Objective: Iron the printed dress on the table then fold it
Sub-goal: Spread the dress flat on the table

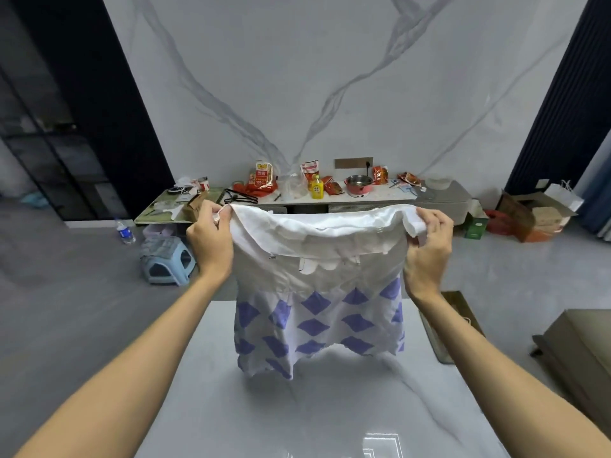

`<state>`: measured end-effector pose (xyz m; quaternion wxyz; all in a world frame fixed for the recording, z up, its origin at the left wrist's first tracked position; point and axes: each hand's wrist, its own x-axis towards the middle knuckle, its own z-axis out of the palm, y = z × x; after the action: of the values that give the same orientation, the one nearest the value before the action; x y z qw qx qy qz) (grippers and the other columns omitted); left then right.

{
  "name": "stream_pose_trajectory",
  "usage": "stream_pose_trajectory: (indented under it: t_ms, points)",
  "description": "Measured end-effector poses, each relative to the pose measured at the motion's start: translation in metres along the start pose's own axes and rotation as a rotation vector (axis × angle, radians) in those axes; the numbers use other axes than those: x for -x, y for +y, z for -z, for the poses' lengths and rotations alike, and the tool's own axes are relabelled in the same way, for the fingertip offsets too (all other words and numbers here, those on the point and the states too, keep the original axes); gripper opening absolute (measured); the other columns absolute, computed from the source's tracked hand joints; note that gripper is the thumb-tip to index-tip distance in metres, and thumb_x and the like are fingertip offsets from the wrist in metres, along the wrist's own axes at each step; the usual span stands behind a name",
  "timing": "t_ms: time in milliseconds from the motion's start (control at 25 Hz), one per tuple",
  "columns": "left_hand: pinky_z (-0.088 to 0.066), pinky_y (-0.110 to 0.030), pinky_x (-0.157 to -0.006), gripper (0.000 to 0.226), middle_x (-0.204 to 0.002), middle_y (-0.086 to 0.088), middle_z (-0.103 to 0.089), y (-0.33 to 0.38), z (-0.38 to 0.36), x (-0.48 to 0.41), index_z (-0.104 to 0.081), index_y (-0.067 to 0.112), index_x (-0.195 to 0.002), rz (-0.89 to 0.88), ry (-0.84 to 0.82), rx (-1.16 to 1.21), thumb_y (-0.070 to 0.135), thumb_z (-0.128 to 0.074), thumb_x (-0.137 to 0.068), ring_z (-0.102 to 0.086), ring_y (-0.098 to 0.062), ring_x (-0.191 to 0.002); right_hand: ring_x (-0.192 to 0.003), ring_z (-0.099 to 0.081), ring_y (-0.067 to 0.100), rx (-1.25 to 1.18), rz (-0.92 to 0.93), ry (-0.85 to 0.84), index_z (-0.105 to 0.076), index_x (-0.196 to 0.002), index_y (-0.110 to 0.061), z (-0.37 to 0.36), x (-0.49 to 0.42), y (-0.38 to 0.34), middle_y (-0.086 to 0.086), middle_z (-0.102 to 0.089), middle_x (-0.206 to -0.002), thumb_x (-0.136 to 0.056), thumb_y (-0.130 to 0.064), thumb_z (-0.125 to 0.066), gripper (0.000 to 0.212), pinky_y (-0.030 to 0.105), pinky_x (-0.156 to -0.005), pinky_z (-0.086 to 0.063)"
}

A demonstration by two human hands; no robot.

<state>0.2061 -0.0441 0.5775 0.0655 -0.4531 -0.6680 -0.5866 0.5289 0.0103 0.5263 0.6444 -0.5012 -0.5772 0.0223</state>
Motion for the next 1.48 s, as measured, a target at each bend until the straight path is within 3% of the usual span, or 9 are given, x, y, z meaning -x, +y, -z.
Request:
stream_pose_trajectory:
  t_ms: [160, 320, 640, 840, 1000, 1080, 1240, 1400, 1480]
  points:
    - [-0.030, -0.013, -0.053, 0.024, -0.068, -0.004, -0.052, 0.027, 0.025, 0.028, -0.053, 0.005, -0.082, 0.010, 0.154, 0.116, 0.024, -0.057, -0.096, -0.039, -0.007, -0.055, -0.121, -0.045, 0.028, -0.037, 0.083, 0.037, -0.048, -0.132, -0.005, 0.025, 0.023, -0.016, 0.017, -0.042, -0.128, -0.086, 0.006, -0.058, 0.049, 0.031, -0.106, -0.040]
    - [-0.030, -0.005, -0.055, 0.023, -0.071, -0.004, -0.054, 0.030, 0.030, 0.027, -0.056, 0.003, -0.085, 0.040, 0.165, 0.087, 0.024, -0.056, -0.096, -0.042, 0.000, -0.055, -0.123, -0.041, 0.027, -0.063, 0.101, 0.034, -0.047, -0.131, 0.005, 0.043, 0.026, -0.011, 0.027, -0.040, -0.128, -0.085, 0.011, -0.048, 0.047, 0.018, -0.109, -0.031]
    - [-0.028, -0.021, -0.063, 0.023, -0.074, 0.004, -0.054, -0.039, -0.054, 0.025, -0.056, 0.008, -0.084, 0.198, -0.004, 0.021, 0.029, -0.056, -0.093, -0.040, 0.001, -0.072, -0.119, -0.034, 0.005, 0.021, 0.015, -0.128, -0.045, -0.130, 0.005, -0.007, 0.026, 0.069, 0.026, -0.039, -0.126, -0.082, 0.014, -0.051, 0.049, 0.010, -0.105, -0.027]
    - [-0.036, -0.016, -0.064, 0.024, -0.080, 0.005, -0.057, -0.162, -0.168, 0.034, -0.058, 0.011, -0.083, 0.384, -0.162, 0.002, 0.033, -0.058, -0.090, -0.046, -0.006, -0.074, -0.118, -0.039, 0.011, 0.142, -0.095, -0.241, -0.044, -0.130, -0.001, -0.097, 0.052, 0.188, 0.019, -0.042, -0.127, -0.082, 0.008, -0.054, 0.050, 0.017, -0.105, -0.032]
    - [-0.041, -0.026, -0.072, 0.017, -0.077, 0.012, -0.060, -0.268, -0.245, 0.088, -0.062, 0.012, -0.084, 0.452, -0.386, -0.007, 0.027, -0.062, -0.090, -0.052, -0.007, -0.075, -0.109, -0.045, 0.012, 0.236, -0.263, -0.340, -0.049, -0.128, -0.003, -0.152, 0.116, 0.291, 0.016, -0.049, -0.120, -0.085, 0.007, -0.056, 0.045, 0.004, -0.094, -0.028]
    - [-0.044, -0.022, -0.075, 0.004, -0.083, 0.016, -0.067, -0.317, -0.263, 0.129, -0.068, 0.017, -0.088, 0.450, -0.573, 0.001, 0.018, -0.066, -0.089, -0.059, -0.005, -0.081, -0.103, -0.051, 0.014, 0.300, -0.415, -0.372, -0.056, -0.125, -0.005, -0.166, 0.164, 0.339, 0.014, -0.054, -0.115, -0.083, 0.009, -0.057, 0.044, 0.004, -0.087, -0.030]
    - [-0.047, -0.019, -0.072, 0.020, -0.086, 0.022, -0.071, -0.377, -0.263, 0.189, -0.072, 0.025, -0.084, 0.490, -0.795, -0.055, 0.007, -0.064, -0.090, -0.065, 0.000, -0.079, -0.092, -0.061, 0.027, 0.459, -0.688, -0.435, -0.070, -0.106, -0.010, -0.166, 0.233, 0.397, 0.009, -0.059, -0.101, -0.078, 0.011, -0.060, 0.037, 0.014, -0.076, -0.035]
    - [-0.048, -0.028, -0.070, 0.018, -0.078, 0.015, -0.070, -0.400, -0.297, 0.173, -0.069, 0.025, -0.078, 0.578, -0.674, -0.048, 0.012, -0.064, -0.090, -0.061, -0.008, -0.074, -0.076, -0.064, 0.026, 0.445, -0.750, -0.535, -0.074, -0.085, -0.015, -0.202, 0.199, 0.424, 0.002, -0.066, -0.078, -0.078, 0.003, -0.054, 0.028, 0.022, -0.055, -0.036]
    - [-0.045, -0.021, -0.067, 0.014, -0.076, 0.013, -0.066, -0.416, -0.349, 0.146, -0.067, 0.025, -0.078, 0.670, -0.524, -0.025, 0.019, -0.064, -0.090, -0.058, -0.012, -0.077, -0.078, -0.065, 0.027, 0.422, -0.758, -0.562, -0.074, -0.088, -0.019, -0.245, 0.173, 0.457, 0.006, -0.071, -0.082, -0.081, -0.009, -0.057, 0.021, 0.025, -0.062, -0.044]
